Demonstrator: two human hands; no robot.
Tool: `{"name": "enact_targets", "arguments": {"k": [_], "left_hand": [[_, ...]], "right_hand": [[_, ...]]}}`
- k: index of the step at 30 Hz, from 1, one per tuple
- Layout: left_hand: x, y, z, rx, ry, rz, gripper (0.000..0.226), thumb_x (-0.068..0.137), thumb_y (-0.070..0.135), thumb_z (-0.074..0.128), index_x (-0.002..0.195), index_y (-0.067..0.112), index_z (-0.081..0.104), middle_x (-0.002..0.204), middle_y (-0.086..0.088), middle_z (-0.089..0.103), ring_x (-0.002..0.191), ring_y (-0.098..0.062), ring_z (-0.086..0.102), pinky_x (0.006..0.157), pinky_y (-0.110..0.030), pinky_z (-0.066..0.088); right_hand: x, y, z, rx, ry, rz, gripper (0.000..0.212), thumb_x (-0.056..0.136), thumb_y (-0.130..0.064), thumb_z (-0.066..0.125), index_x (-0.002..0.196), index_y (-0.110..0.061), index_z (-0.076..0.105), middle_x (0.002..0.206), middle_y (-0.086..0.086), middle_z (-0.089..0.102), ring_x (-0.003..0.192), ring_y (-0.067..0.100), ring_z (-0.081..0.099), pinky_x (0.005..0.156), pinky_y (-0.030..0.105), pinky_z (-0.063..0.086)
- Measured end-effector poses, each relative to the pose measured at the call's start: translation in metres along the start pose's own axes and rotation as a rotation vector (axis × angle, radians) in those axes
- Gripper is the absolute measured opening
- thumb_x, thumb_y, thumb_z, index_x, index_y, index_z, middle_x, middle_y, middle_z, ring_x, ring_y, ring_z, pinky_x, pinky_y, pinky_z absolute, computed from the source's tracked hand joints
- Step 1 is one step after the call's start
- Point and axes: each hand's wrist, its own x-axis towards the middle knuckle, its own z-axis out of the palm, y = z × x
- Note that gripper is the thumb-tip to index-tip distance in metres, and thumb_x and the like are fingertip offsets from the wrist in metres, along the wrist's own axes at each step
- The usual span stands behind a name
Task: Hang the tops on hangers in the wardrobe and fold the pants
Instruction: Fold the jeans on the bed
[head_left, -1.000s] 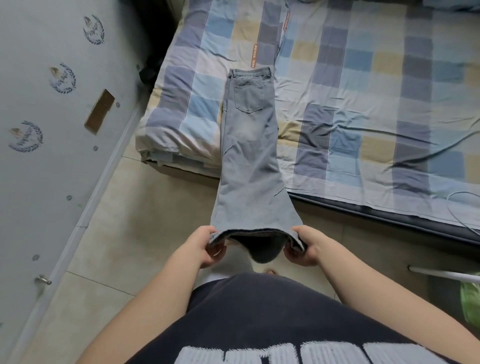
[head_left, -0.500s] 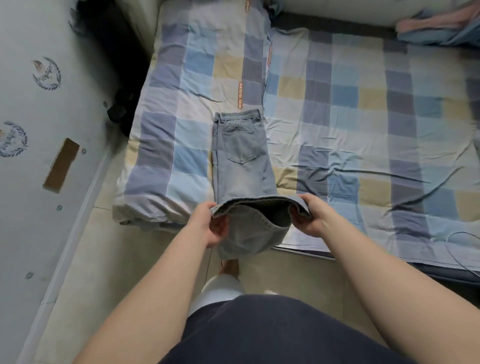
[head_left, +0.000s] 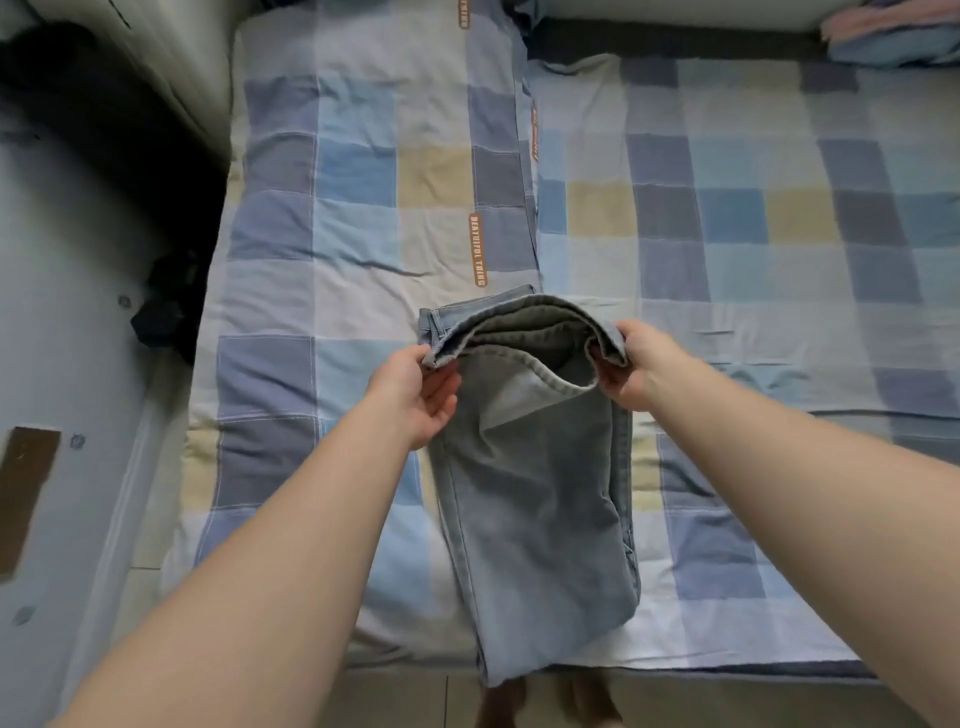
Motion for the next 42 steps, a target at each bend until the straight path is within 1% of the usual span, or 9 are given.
{"name": "enact_targets", "arguments": {"k": [5, 7, 9, 13, 19, 24, 27, 32, 42], "left_hand": [[0.09, 0.029, 0.013, 0.046, 0.005, 0.046, 0.02, 0.1, 0.029, 0.05, 0.09, 0.02, 0.066, 0.083, 0.007, 0.072, 0.076, -0.009, 0.064, 0.066, -0.027, 0.043], [0.119, 0.027, 0.012, 0.075, 0.005, 0.077, 0.024, 0.103, 0.039, 0.048, 0.106, 0.021, 0.062, 0.103, 0.005, 0.071, 0.086, -0.013, 0.067, 0.069, -0.029, 0.046], [0.142, 0.011, 0.008, 0.134, -0.009, 0.088, 0.029, 0.105, 0.046, 0.043, 0.12, 0.024, 0.056, 0.122, 0.004, 0.065, 0.101, -0.018, 0.067, 0.078, -0.031, 0.049], [0.159, -0.038, 0.0, 0.192, -0.023, 0.095, 0.031, 0.103, 0.048, 0.046, 0.124, 0.028, 0.059, 0.127, 0.008, 0.064, 0.111, -0.018, 0.064, 0.081, -0.033, 0.049], [0.129, -0.125, -0.003, 0.409, 0.109, 0.346, 0.01, 0.099, 0.025, 0.063, 0.107, 0.023, 0.068, 0.119, -0.006, 0.07, 0.097, -0.016, 0.064, 0.082, -0.03, 0.049], [0.085, -0.203, -0.02, 1.024, 0.237, 0.491, 0.058, 0.089, 0.041, 0.07, 0.143, 0.03, 0.05, 0.154, 0.005, 0.042, 0.141, -0.021, 0.034, 0.117, -0.037, 0.03], [0.067, -0.246, -0.034, 1.246, 0.358, 0.418, 0.088, 0.084, 0.051, 0.07, 0.155, 0.039, 0.02, 0.168, 0.008, 0.007, 0.151, -0.021, 0.011, 0.12, -0.046, 0.021], [0.058, -0.304, -0.065, 0.99, 0.393, 0.301, 0.112, 0.08, 0.045, 0.079, 0.159, 0.035, 0.0, 0.165, -0.007, 0.021, 0.146, -0.031, 0.03, 0.117, -0.046, 0.031], [0.085, -0.316, -0.08, 0.663, 0.417, 0.212, 0.083, 0.078, 0.038, 0.084, 0.14, 0.01, 0.036, 0.136, -0.006, 0.057, 0.109, -0.018, 0.056, 0.09, -0.027, 0.04]], "right_hand": [[0.086, -0.01, 0.046, -0.057, -0.015, -0.013, 0.018, 0.095, -0.008, 0.057, 0.107, -0.013, 0.069, 0.083, 0.003, 0.073, 0.056, 0.014, 0.067, 0.038, 0.021, 0.049], [0.111, -0.003, 0.052, -0.131, -0.081, 0.008, 0.012, 0.095, -0.013, 0.055, 0.089, -0.016, 0.064, 0.072, -0.002, 0.073, 0.062, 0.01, 0.07, 0.062, 0.023, 0.057], [0.13, 0.009, 0.045, -0.208, -0.141, 0.028, 0.012, 0.099, -0.026, 0.052, 0.092, -0.021, 0.06, 0.097, -0.006, 0.073, 0.094, 0.013, 0.067, 0.098, 0.035, 0.047], [0.145, 0.037, 0.018, -0.275, -0.207, 0.05, 0.023, 0.1, -0.042, 0.047, 0.113, -0.028, 0.06, 0.129, -0.008, 0.066, 0.126, 0.021, 0.051, 0.116, 0.048, 0.028], [0.13, 0.089, -0.045, -0.46, -0.231, 0.038, 0.04, 0.1, -0.041, 0.05, 0.138, -0.03, 0.054, 0.135, -0.009, 0.063, 0.133, 0.016, 0.048, 0.117, 0.046, 0.028], [0.106, 0.133, -0.11, -0.651, -0.074, -0.144, 0.042, 0.098, -0.021, 0.062, 0.139, -0.019, 0.057, 0.136, 0.003, 0.062, 0.107, 0.006, 0.061, 0.085, 0.024, 0.045], [0.098, 0.159, -0.149, -0.786, -0.003, -0.161, 0.055, 0.097, -0.023, 0.064, 0.148, -0.019, 0.045, 0.148, 0.006, 0.049, 0.125, 0.017, 0.054, 0.101, 0.032, 0.045], [0.098, 0.194, -0.201, -0.894, 0.01, -0.032, 0.089, 0.091, -0.038, 0.071, 0.16, -0.025, 0.016, 0.163, 0.008, 0.025, 0.146, 0.028, 0.033, 0.111, 0.042, 0.035], [0.124, 0.223, -0.233, -0.872, -0.085, 0.173, 0.109, 0.074, -0.052, 0.084, 0.157, -0.025, 0.018, 0.15, 0.002, 0.042, 0.119, 0.025, 0.055, 0.088, 0.04, 0.052]]}}
